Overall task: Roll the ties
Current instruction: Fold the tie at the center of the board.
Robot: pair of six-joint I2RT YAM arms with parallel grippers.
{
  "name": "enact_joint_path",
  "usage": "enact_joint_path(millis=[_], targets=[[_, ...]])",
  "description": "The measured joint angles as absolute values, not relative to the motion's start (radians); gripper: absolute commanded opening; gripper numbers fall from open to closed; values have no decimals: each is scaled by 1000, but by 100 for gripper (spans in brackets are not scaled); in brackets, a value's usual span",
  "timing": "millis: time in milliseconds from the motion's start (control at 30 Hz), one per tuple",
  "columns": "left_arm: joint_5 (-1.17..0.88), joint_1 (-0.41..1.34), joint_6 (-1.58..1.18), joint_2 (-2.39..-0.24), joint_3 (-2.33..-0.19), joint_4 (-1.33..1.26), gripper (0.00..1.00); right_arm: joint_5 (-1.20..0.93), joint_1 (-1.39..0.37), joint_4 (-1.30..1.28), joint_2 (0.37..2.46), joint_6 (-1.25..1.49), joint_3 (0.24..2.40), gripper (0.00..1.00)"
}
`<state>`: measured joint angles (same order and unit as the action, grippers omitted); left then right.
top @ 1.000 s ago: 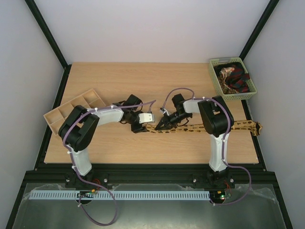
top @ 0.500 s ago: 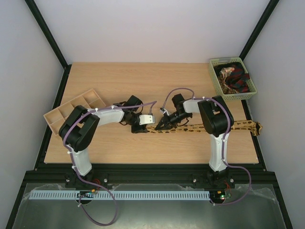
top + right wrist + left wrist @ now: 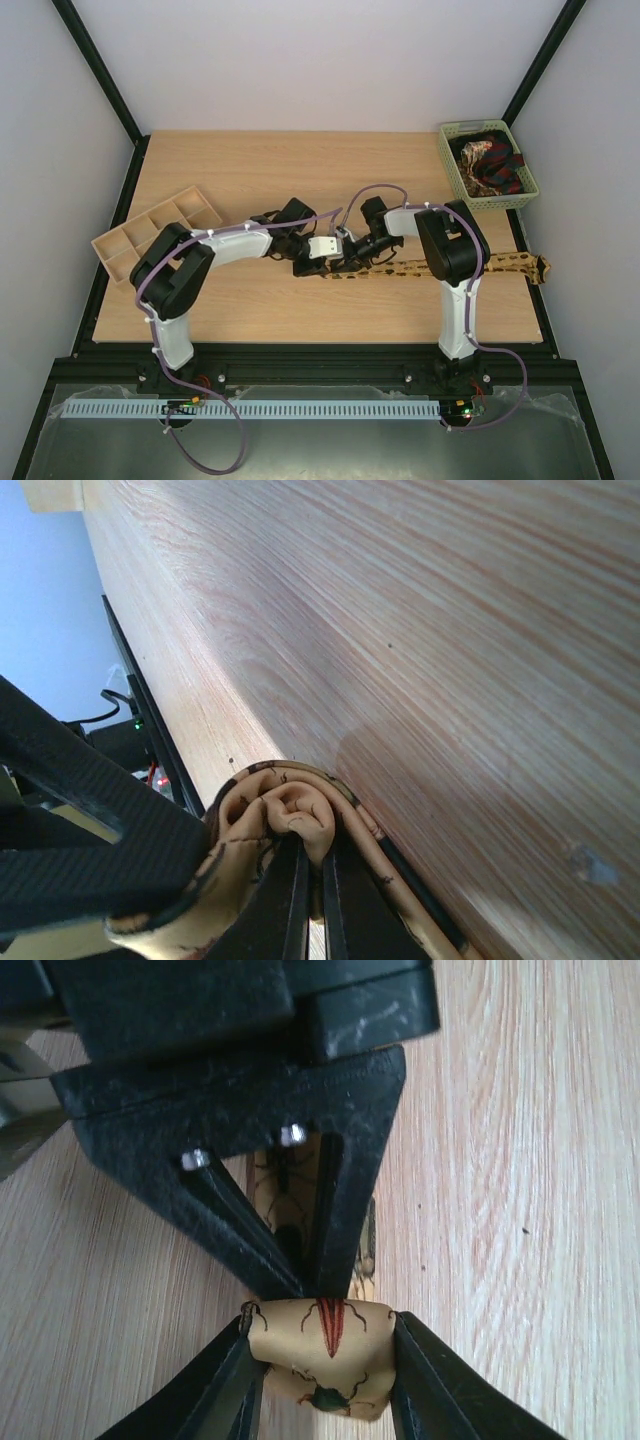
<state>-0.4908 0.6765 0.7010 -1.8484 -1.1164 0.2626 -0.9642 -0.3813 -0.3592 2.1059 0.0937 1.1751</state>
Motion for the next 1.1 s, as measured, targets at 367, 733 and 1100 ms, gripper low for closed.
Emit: enact_joint_path(millis=[367,733,1100], targets=[[-470,690,665,-1921,-1141,215,32,-968,-379,-360,2106,94,1175,2],[-432,696,679,-1921,-1142,224,30,-994,-358,-356,2101,94,1169,17],[-380,711,689,-1923,-1149,246,29,-1002,-332,-414,2077,72,1170,32]])
